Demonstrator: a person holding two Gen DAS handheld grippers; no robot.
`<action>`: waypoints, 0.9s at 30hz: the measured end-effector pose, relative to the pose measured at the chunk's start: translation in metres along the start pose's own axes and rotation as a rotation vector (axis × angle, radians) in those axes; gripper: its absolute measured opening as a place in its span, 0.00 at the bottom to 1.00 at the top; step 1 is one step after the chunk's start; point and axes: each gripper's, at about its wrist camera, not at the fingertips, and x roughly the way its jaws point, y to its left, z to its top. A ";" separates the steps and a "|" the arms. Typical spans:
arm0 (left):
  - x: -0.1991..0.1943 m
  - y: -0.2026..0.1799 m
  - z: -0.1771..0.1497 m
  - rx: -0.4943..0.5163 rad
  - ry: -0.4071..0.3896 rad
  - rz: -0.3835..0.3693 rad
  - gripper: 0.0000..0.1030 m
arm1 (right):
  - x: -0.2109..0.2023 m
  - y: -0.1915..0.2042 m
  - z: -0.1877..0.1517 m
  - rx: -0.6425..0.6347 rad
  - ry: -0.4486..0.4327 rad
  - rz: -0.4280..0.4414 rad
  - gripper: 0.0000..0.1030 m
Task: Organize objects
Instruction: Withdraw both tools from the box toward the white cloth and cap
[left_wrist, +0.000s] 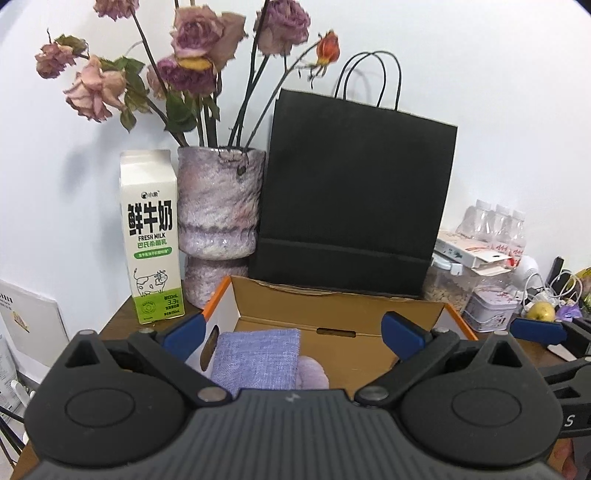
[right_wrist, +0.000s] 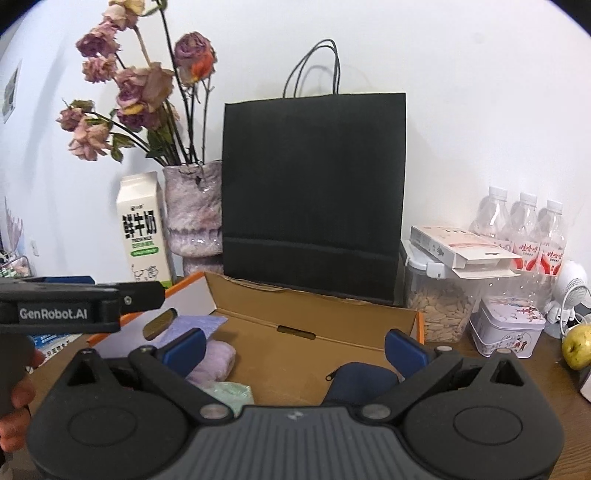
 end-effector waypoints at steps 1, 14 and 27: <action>-0.004 0.000 0.000 0.000 -0.003 -0.001 1.00 | -0.003 0.000 0.000 0.001 -0.001 0.005 1.00; -0.054 0.001 -0.018 0.022 -0.008 0.009 1.00 | -0.048 0.006 -0.013 -0.006 -0.016 0.012 1.00; -0.095 -0.001 -0.028 0.030 -0.027 0.011 1.00 | -0.090 0.012 -0.031 -0.014 -0.008 0.023 1.00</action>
